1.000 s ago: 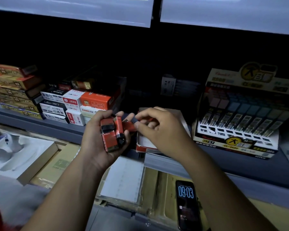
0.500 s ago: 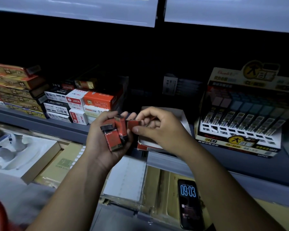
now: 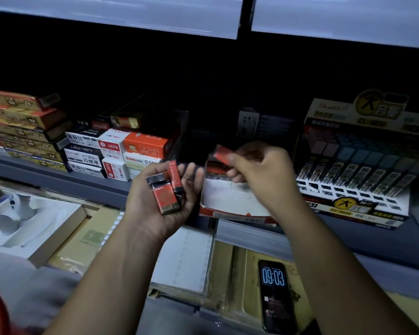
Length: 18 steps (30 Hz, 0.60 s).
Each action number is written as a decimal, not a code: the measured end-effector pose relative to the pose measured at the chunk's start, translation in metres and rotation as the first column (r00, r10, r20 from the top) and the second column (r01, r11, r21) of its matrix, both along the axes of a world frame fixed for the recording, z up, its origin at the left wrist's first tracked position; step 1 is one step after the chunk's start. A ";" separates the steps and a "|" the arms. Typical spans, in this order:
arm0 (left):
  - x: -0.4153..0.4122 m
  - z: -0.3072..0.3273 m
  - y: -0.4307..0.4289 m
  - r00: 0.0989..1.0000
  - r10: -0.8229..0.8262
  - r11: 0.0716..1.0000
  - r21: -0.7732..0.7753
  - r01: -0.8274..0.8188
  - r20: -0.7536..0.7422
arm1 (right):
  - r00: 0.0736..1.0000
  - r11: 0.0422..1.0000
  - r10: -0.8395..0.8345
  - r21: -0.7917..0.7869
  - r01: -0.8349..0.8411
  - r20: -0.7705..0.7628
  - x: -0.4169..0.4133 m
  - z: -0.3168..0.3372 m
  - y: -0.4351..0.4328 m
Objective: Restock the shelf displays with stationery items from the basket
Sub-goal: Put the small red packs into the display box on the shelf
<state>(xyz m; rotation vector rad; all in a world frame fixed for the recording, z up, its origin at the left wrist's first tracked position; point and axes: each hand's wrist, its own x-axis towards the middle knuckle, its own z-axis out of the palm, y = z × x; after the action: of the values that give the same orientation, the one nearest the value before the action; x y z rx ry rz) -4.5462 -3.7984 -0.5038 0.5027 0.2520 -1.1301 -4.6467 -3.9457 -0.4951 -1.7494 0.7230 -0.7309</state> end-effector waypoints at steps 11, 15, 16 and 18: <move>-0.003 0.002 0.000 0.999 0.009 1.000 0.018 -0.010 0.047 | 0.873 0.841 -0.364 -0.518 0.158 -0.325 -0.013 -0.012 -0.029; -0.003 0.003 0.001 0.998 0.007 1.000 0.019 -0.008 0.058 | 0.777 0.780 -0.408 -0.625 0.025 -0.478 -0.007 -0.013 -0.023; -0.003 0.003 0.002 0.998 0.011 1.000 0.022 -0.012 0.061 | 0.746 0.759 -0.424 -0.651 -0.017 -0.513 -0.006 -0.013 -0.021; -0.001 0.003 0.004 0.997 0.020 0.999 0.030 -0.022 0.068 | 0.710 0.736 -0.434 -0.673 -0.074 -0.554 -0.006 -0.012 -0.019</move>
<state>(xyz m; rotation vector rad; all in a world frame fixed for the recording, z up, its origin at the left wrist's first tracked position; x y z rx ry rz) -4.5473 -3.7941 -0.5012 0.5638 0.2153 -1.0883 -4.6524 -3.9643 -0.5071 -2.7051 1.2842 -0.4705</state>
